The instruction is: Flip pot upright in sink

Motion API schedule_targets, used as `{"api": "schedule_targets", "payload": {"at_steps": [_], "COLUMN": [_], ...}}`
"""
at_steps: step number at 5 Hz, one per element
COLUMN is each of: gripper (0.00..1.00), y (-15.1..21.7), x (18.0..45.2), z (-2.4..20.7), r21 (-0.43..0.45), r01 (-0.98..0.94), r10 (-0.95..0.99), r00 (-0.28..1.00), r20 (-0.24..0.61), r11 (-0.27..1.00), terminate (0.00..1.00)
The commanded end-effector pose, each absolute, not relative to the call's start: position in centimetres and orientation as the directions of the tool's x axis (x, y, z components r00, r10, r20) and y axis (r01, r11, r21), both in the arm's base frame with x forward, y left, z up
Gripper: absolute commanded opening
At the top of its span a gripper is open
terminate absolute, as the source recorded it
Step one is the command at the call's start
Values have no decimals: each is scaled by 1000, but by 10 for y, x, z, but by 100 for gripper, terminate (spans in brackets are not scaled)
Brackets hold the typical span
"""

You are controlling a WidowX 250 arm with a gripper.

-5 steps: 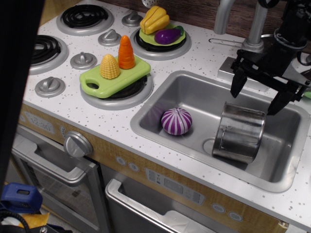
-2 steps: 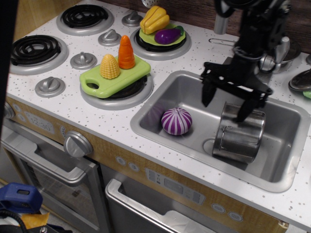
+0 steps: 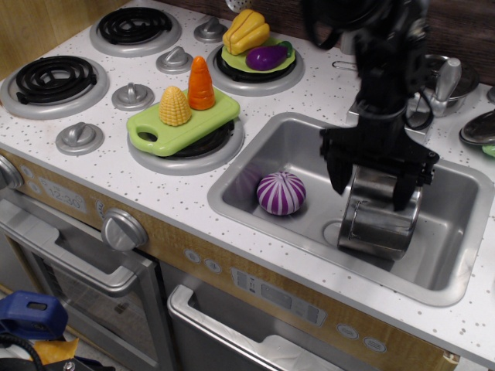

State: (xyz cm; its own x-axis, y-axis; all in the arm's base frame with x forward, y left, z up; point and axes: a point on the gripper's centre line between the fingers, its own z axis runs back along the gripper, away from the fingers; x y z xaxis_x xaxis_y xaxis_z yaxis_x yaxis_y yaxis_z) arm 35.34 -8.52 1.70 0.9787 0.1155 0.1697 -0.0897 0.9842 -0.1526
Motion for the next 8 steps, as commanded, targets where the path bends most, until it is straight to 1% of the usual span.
{"api": "schedule_targets", "payload": {"at_steps": [1,2,3,4,5,6,7,8], "gripper": [100,100,100,100,0,0,0,0], "y": [-86,-87,-87,-85,-83,-85,-87,-85], "x": [364,366,381,398,408,412,407,400], "z": [34,26,17,14,14,16,11,7], "r21": [-308,-338,-400,-411,-354,-273,-76,-34], "r01": [-119,-122,-133,-156,-183,-166,-121,-107], "r10": [221,246,309,339,336,280,142,111], "r00": [920,903,855,841,832,842,890,896], "r20": [324,353,416,421,442,461,433,430], "r11": [944,933,907,898,917,948,990,994], "terminate": [0,0,0,0,0,0,0,0]}}
